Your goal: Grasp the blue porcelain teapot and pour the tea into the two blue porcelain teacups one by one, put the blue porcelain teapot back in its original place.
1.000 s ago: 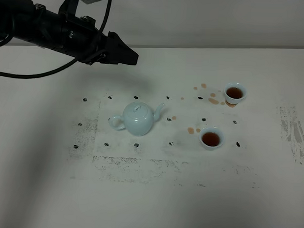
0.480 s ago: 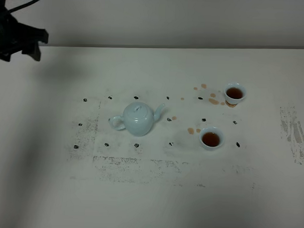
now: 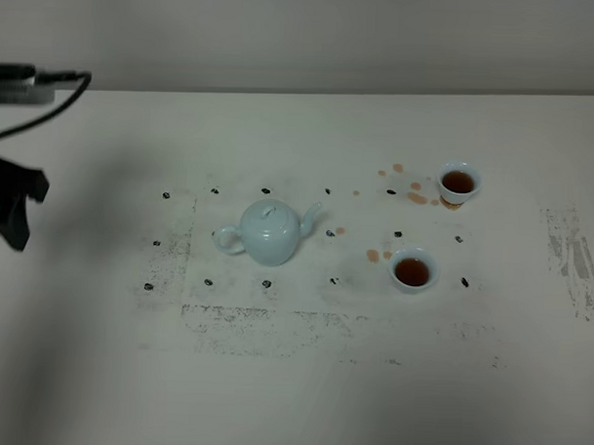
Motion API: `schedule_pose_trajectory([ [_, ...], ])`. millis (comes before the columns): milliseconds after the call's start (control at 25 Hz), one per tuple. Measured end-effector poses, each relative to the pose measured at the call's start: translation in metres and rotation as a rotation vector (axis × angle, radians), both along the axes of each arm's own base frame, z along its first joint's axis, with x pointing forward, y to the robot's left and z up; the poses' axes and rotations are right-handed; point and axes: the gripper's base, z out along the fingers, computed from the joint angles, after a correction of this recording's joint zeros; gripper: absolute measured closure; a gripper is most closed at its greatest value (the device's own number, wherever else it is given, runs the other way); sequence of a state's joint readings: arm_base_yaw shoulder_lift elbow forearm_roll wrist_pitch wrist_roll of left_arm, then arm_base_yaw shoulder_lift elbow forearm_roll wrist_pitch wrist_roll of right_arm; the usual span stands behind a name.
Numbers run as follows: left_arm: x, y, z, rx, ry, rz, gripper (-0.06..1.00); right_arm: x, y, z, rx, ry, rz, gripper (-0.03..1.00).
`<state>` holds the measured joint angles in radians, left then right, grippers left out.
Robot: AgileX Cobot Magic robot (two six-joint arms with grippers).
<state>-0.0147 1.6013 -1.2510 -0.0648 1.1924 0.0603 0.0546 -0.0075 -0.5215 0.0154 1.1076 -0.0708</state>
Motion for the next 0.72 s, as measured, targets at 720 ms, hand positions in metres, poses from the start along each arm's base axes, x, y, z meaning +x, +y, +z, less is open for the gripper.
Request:
schedule_pose_trajectory([
  [720, -0.231, 0.003, -0.022, -0.028, -0.434, 0.080, 0.89, 0.000, 0.000, 0.000, 0.000, 0.000, 0.000, 0.39],
])
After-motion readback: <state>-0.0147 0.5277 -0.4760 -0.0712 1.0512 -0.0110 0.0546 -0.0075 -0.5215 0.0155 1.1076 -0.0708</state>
